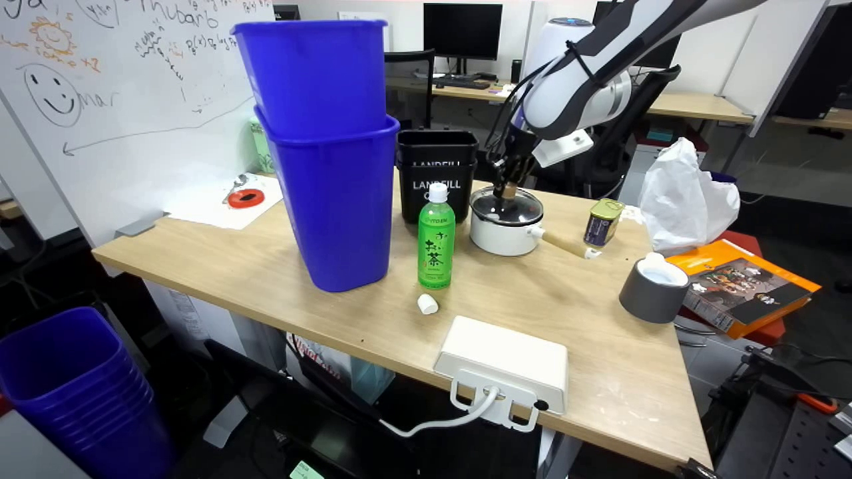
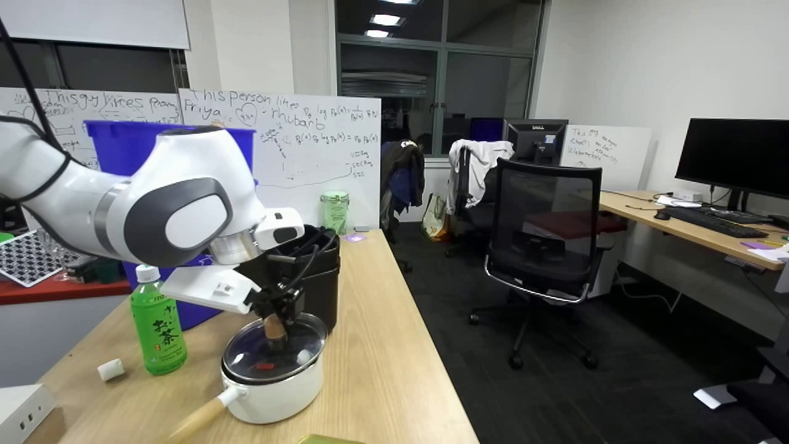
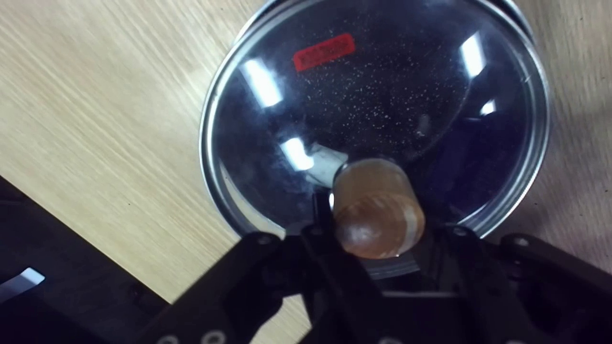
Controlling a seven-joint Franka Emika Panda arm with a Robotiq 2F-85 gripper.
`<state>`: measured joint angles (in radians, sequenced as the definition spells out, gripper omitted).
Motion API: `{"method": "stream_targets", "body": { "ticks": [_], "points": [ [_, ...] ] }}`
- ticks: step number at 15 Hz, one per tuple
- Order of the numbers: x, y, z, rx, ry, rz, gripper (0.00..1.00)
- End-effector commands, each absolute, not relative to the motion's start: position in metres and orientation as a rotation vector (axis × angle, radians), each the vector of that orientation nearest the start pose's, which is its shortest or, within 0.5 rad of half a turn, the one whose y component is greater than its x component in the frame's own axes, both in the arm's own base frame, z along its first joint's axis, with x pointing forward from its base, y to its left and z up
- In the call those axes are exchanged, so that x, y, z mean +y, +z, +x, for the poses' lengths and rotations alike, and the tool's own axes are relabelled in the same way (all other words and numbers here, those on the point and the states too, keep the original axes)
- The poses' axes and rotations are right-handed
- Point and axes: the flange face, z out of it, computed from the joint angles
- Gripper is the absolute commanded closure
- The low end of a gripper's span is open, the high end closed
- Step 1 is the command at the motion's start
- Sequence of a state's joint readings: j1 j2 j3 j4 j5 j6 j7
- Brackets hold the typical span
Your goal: Put the lid on the white pot.
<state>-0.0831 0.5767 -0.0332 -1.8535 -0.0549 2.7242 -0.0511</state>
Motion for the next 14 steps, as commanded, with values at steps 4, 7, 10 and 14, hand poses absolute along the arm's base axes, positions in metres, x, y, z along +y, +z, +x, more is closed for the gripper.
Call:
{"method": "stream_targets", "body": {
  "ticks": [4, 7, 10, 14],
  "points": [
    [-0.074, 0.236, 0.668, 0.021, -0.456, -3.181, 0.84],
    [-0.072, 0.238, 0.665, 0.019, -0.447, -3.184, 0.84],
    [-0.072, 0.241, 0.661, 0.013, -0.457, -3.198, 0.84],
    [-0.068, 0.249, 0.664, -0.084, -0.538, -3.236, 0.84]
  ]
}}
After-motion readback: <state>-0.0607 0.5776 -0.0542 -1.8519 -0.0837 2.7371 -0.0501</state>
